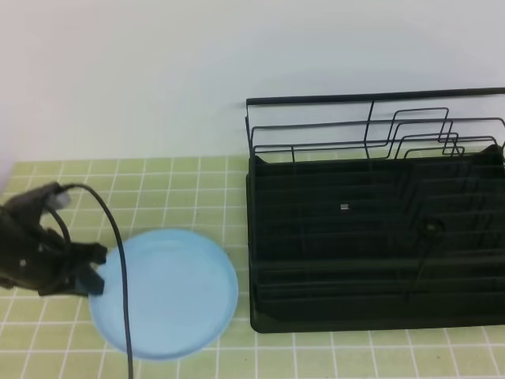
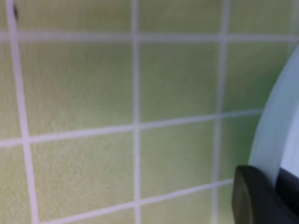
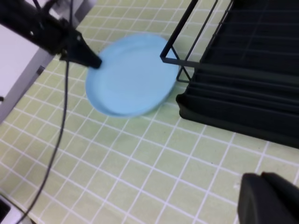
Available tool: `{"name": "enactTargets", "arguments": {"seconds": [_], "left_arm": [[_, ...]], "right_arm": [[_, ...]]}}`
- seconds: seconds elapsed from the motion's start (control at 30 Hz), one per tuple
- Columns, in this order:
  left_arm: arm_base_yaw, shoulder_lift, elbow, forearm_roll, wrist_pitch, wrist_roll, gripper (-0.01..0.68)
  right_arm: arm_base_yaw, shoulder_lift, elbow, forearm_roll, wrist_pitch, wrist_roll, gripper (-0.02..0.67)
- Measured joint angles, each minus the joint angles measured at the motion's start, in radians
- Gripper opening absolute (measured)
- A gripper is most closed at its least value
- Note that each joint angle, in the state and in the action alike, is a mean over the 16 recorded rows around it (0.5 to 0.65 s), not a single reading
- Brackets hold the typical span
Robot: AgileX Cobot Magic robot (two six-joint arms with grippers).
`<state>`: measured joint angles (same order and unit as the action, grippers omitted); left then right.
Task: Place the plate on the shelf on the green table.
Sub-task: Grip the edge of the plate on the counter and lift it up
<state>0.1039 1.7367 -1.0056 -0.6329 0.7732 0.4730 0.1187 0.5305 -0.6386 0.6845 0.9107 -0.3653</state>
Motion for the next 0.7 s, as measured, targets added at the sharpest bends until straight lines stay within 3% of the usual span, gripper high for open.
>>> {"name": "enactTargets", "arguments": {"seconds": [0.47, 0.7], "left_arm": [[0.0, -0.322, -0.076, -0.166, 0.094, 0.067, 0.005], [-0.041, -0.466, -0.078, -0.269, 0.127, 0.103, 0.005]], "right_arm": [[0.0, 0.013, 0.0, 0.044, -0.017, -0.079, 0.004], [0.0, 0.076, 0.0, 0.225, -0.075, -0.21, 0.091]]}}
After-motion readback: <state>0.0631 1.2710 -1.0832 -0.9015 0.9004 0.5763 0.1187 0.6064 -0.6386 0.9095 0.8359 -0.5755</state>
